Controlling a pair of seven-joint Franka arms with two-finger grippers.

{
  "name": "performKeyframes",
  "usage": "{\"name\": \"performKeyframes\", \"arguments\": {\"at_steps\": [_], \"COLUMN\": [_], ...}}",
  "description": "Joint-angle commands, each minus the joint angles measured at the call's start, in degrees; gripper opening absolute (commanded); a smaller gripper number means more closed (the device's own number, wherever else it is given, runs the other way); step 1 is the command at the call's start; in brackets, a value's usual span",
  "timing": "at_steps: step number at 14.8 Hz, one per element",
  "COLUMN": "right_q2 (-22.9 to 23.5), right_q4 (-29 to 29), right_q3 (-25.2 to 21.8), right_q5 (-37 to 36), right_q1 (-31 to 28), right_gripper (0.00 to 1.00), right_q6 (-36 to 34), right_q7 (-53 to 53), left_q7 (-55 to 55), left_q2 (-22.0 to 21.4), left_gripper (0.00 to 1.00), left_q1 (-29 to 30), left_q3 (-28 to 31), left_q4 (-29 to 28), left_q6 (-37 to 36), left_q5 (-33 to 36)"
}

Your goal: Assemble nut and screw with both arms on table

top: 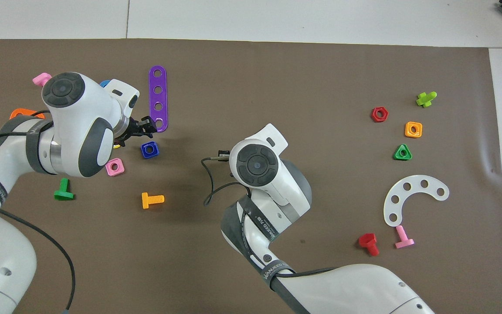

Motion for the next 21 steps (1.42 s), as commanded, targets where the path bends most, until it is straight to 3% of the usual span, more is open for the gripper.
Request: {"name": "performKeyframes", "arguments": {"at_steps": [1, 4, 9, 13, 17, 21], "right_q2": [-3.47, -9.8, -17.45, -23.52, -28.44, -29.95], "right_q4": [-0.6, -0.51, -0.16, -0.16, 0.02, 3.43], "right_q3": [-0.1, -0.28, -0.1, -0.19, -0.19, -0.45], "right_q5": [-1.64, -1.73, -0.59, 2.12, 2.75, 4.6], "right_q1": [-1.65, -6.55, -18.68, -26.42, -33.1, -37.68], "right_gripper": [1.0, 1.0, 1.0, 1.0, 1.0, 1.0], "right_q6": [-0.88, -7.21, -16.87, -28.82, -37.52, -44.65], "right_q7": [1.47, -0.45, -15.03, -21.9, -31.46, -37.29], "left_q7": [-0.97, -0.97, -0.97, -0.97, -0.97, -0.97], "left_q2": [-0.75, -0.84, -1.36, -1.19, -1.01, -1.1], "left_gripper": [0.81, 0.81, 0.76, 0.7, 0.64, 0.59], "left_q1": [-2.02, -2.2, -3.34, -3.43, -3.43, -3.43], "left_q3": [0.88, 0.88, 0.88, 0.88, 0.88, 0.88], "left_q4": [-4.31, -5.46, -7.22, -7.31, -7.31, -7.31], "left_q6": [4.41, 5.13, 4.95, 5.04, 4.69, 4.07], "left_q5": [-0.89, -0.89, -0.98, -0.89, -0.89, -0.98]}}
